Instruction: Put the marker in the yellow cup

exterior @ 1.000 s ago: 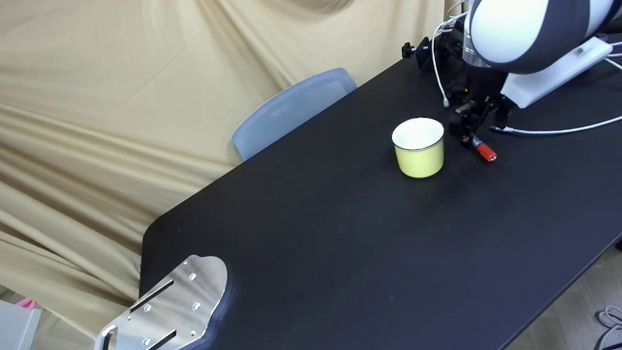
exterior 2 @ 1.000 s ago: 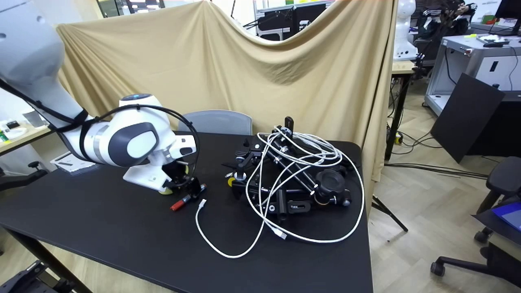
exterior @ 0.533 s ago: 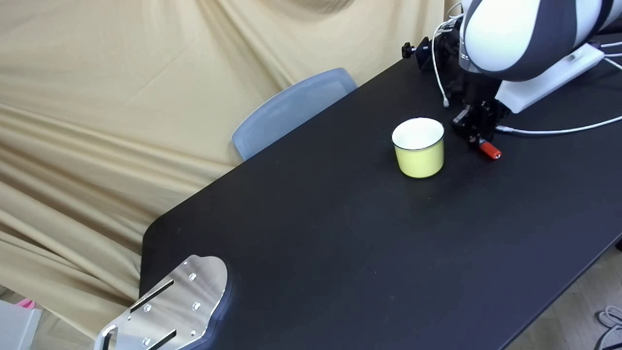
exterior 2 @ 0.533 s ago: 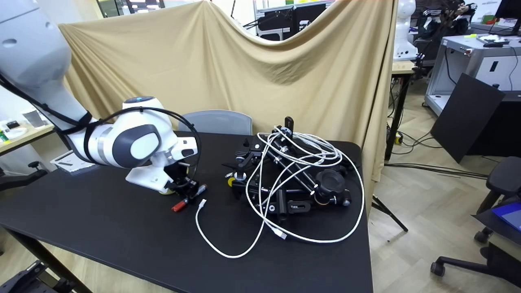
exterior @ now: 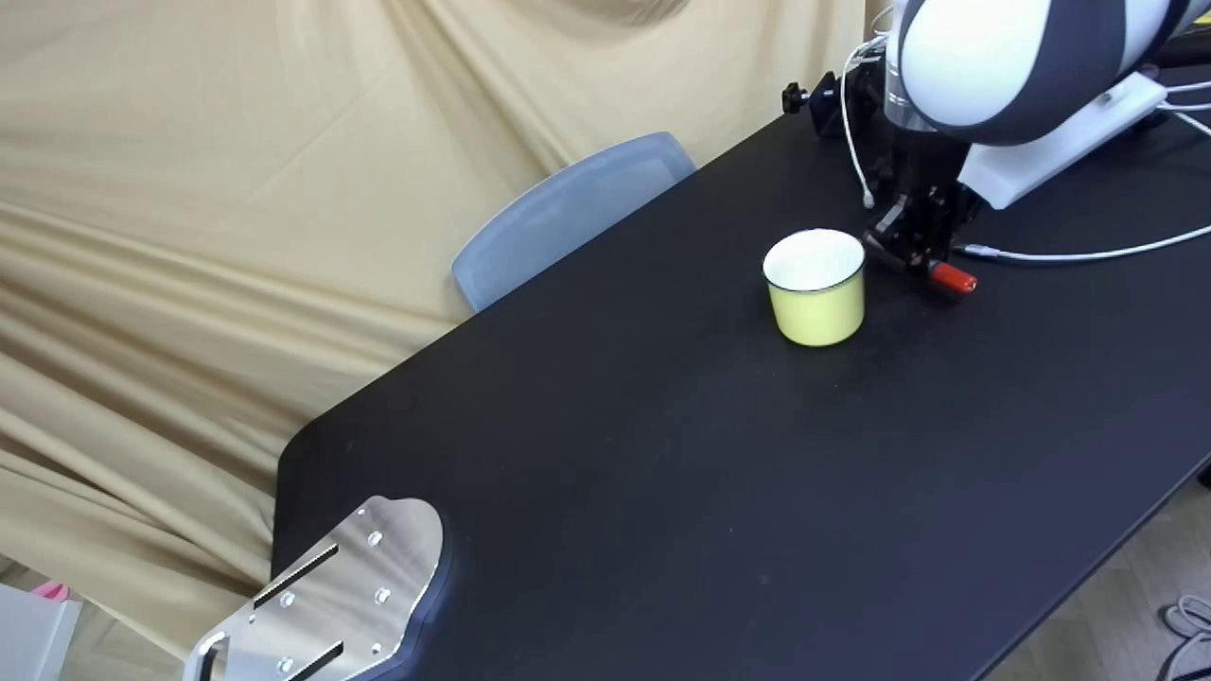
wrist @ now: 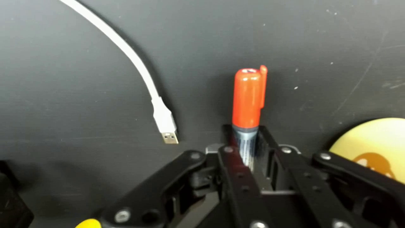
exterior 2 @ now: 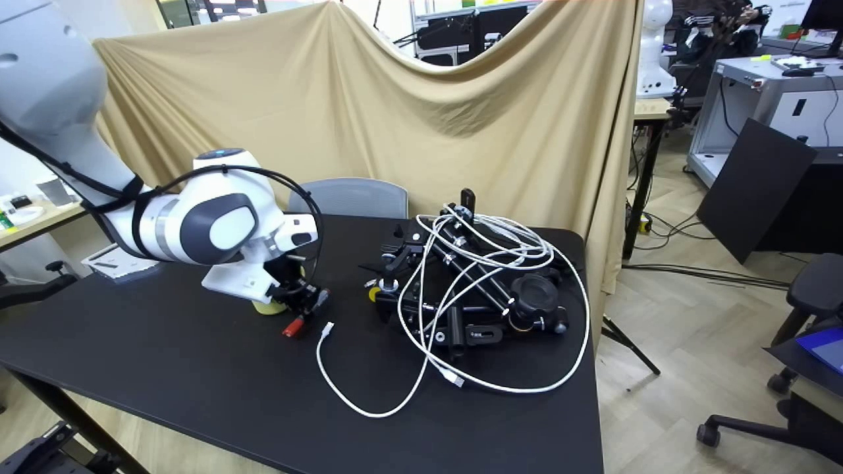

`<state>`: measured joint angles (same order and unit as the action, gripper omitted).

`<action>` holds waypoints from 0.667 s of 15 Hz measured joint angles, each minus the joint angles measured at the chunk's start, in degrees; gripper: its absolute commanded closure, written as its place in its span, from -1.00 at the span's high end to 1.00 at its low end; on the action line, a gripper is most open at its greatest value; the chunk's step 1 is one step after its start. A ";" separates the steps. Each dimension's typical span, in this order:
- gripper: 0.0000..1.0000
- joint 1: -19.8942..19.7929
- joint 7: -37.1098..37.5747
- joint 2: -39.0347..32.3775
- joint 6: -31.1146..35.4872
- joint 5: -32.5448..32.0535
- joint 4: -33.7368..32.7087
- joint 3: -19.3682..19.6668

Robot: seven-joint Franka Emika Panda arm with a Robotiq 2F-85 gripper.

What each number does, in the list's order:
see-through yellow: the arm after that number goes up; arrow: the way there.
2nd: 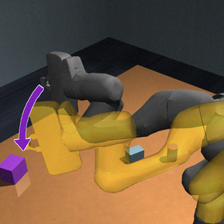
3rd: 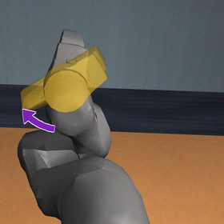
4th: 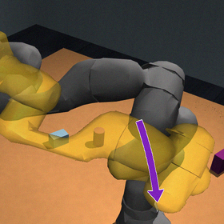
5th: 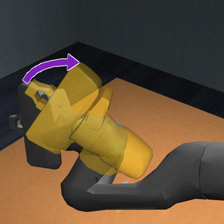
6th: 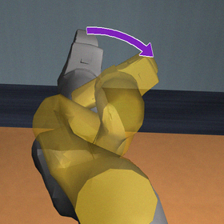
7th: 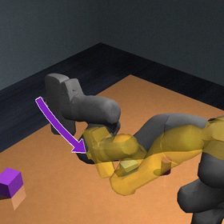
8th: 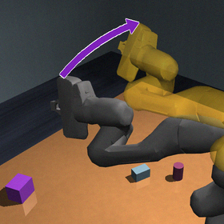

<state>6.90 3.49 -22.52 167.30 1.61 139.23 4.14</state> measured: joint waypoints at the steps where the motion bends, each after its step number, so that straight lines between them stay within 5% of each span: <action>1: -0.89 0.32 0.05 0.86 -0.71 -0.88 0.13 0.39; 6: -0.89 1.63 0.10 8.55 -9.11 -7.84 1.29 2.02; 10: -0.89 0.44 -4.57 15.89 -21.72 -8.18 1.52 -1.72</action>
<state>7.34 -1.08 -6.63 145.58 -6.57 140.76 2.42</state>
